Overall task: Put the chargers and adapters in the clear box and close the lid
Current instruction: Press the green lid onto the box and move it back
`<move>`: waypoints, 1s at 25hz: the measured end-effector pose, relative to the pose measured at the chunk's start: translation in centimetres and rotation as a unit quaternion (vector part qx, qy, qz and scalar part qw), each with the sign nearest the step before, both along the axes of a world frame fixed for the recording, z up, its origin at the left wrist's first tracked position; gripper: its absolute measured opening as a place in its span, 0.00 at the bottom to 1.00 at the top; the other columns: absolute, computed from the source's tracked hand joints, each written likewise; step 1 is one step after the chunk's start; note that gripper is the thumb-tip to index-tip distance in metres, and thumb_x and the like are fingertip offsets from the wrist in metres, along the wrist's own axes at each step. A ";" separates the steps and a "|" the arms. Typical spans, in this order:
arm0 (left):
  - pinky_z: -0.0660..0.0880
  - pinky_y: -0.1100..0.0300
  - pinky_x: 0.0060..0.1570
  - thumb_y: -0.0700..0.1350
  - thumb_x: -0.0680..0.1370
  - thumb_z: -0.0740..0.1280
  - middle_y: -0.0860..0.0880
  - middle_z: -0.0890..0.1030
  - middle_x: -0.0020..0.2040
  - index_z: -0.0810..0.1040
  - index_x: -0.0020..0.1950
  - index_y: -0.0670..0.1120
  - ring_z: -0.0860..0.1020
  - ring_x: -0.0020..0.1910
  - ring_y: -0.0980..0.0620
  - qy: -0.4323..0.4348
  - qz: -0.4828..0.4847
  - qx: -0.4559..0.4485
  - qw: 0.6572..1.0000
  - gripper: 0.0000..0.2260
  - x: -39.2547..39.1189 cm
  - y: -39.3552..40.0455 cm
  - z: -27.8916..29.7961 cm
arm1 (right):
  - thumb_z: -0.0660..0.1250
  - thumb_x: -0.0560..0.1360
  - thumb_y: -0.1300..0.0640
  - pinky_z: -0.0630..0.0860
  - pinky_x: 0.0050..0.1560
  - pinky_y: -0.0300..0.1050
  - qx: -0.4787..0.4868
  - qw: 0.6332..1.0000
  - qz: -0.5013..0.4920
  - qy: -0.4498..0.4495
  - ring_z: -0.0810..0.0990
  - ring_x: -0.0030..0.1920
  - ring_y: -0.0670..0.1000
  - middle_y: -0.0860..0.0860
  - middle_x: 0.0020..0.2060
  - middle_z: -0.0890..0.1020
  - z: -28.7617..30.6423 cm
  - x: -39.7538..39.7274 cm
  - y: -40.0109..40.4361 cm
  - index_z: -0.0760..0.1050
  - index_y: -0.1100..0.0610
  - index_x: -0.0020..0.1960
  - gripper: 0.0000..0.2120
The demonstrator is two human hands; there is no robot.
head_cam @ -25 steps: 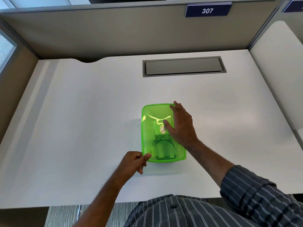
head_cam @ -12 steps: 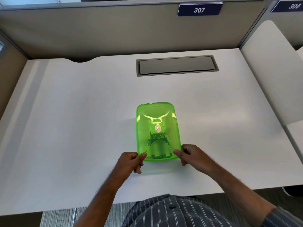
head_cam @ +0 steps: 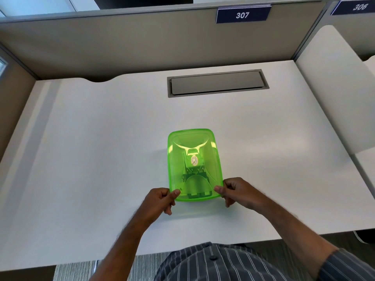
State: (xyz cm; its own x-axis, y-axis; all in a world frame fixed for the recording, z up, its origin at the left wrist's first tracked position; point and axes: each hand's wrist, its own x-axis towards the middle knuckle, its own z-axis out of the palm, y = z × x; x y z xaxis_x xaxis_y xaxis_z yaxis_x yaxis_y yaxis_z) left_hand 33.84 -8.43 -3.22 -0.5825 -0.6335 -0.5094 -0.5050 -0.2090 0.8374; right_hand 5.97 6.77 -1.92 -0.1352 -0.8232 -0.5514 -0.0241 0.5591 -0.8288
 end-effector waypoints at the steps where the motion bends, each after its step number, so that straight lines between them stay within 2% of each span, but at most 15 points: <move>1: 0.78 0.65 0.37 0.73 0.70 0.70 0.43 0.81 0.27 0.79 0.31 0.47 0.80 0.29 0.52 -0.003 0.002 -0.012 1.000 0.28 0.0 -0.3 0.0 | 0.74 0.74 0.44 0.79 0.36 0.43 0.001 1.000 0.004 0.001 0.82 0.31 0.52 0.52 0.28 0.79 0.0 -0.2 -0.2 0.76 0.58 0.37 0.19; 4: 0.78 0.65 0.35 0.73 0.69 0.71 0.42 0.83 0.29 0.77 0.35 0.47 0.81 0.29 0.53 -0.008 0.013 -0.047 0.999 0.28 -0.3 -1.3 0.0 | 0.74 0.74 0.46 0.77 0.35 0.41 -0.008 1.000 -0.003 0.021 0.81 0.29 0.50 0.48 0.27 0.78 -0.1 -0.4 -0.4 0.76 0.57 0.35 0.17; 6: 0.78 0.62 0.34 0.70 0.71 0.72 0.43 0.83 0.31 0.77 0.38 0.47 0.81 0.30 0.53 -0.001 0.036 -0.052 0.998 0.25 -0.8 -1.8 0.1 | 0.73 0.76 0.45 0.76 0.36 0.44 -0.006 0.999 0.000 0.040 0.81 0.29 0.52 0.48 0.28 0.79 -0.2 -0.4 -0.5 0.75 0.56 0.35 0.18; 9: 0.79 0.56 0.35 0.58 0.76 0.73 0.47 0.82 0.39 0.77 0.49 0.46 0.82 0.34 0.53 0.008 0.092 -0.054 0.994 0.16 -1.8 -2.6 0.1 | 0.69 0.76 0.39 0.75 0.36 0.47 0.005 0.999 0.012 0.043 0.81 0.29 0.55 0.54 0.27 0.77 0.1 -0.5 -0.7 0.74 0.58 0.38 0.22; 11: 0.80 0.55 0.36 0.53 0.78 0.73 0.48 0.81 0.46 0.77 0.54 0.48 0.82 0.37 0.52 0.018 0.126 -0.056 0.990 0.12 -2.6 -2.9 0.2 | 0.68 0.75 0.36 0.76 0.36 0.49 -0.008 0.998 -0.020 0.053 0.80 0.30 0.56 0.55 0.28 0.75 0.5 -0.7 -1.2 0.71 0.60 0.39 0.27; 12: 0.80 0.57 0.36 0.52 0.78 0.72 0.48 0.81 0.49 0.77 0.56 0.49 0.82 0.39 0.53 0.020 0.141 -0.058 0.988 0.12 -3.0 -3.1 0.3 | 0.67 0.76 0.37 0.76 0.36 0.50 -0.022 0.997 -0.042 0.068 0.80 0.30 0.55 0.55 0.29 0.75 0.8 -0.7 -1.7 0.70 0.62 0.41 0.26; 14: 0.80 0.59 0.35 0.50 0.79 0.71 0.48 0.82 0.51 0.78 0.59 0.49 0.83 0.41 0.54 0.021 0.171 -0.056 0.983 0.11 -3.7 -3.7 0.8 | 0.68 0.79 0.44 0.77 0.35 0.49 -0.041 0.992 -0.079 0.091 0.79 0.31 0.51 0.54 0.33 0.76 1.2 -0.6 -3.0 0.71 0.60 0.47 0.19; 16: 0.80 0.58 0.36 0.47 0.81 0.71 0.45 0.83 0.53 0.79 0.61 0.48 0.83 0.41 0.52 0.029 0.196 -0.041 0.979 0.09 -4.3 -4.3 1.0 | 0.69 0.79 0.49 0.78 0.34 0.46 -0.042 0.989 -0.111 0.092 0.78 0.33 0.48 0.52 0.39 0.77 1.5 -0.5 -4.3 0.72 0.57 0.51 0.12; 19: 0.81 0.53 0.40 0.44 0.80 0.71 0.43 0.84 0.55 0.80 0.60 0.45 0.83 0.42 0.48 0.034 0.207 -0.012 0.978 0.09 -4.7 -4.9 1.4 | 0.71 0.78 0.52 0.79 0.34 0.44 -0.023 0.986 -0.154 0.053 0.80 0.36 0.49 0.54 0.45 0.79 1.8 -0.7 -5.2 0.74 0.58 0.54 0.12; 21: 0.81 0.52 0.40 0.43 0.80 0.71 0.42 0.84 0.55 0.80 0.60 0.44 0.83 0.42 0.47 0.035 0.207 -0.002 0.978 0.10 -4.8 -5.1 1.6 | 0.72 0.78 0.53 0.79 0.33 0.43 -0.012 0.986 -0.164 0.026 0.80 0.35 0.48 0.56 0.46 0.80 1.9 -1.0 -5.2 0.75 0.59 0.54 0.12; 25: 0.81 0.56 0.37 0.44 0.80 0.71 0.43 0.84 0.55 0.81 0.59 0.46 0.84 0.41 0.48 0.026 0.211 -0.012 0.977 0.08 -5.0 -5.0 2.0 | 0.71 0.78 0.55 0.80 0.34 0.45 -0.015 0.986 -0.164 0.012 0.80 0.35 0.49 0.58 0.47 0.80 2.0 -1.4 -4.9 0.75 0.60 0.54 0.10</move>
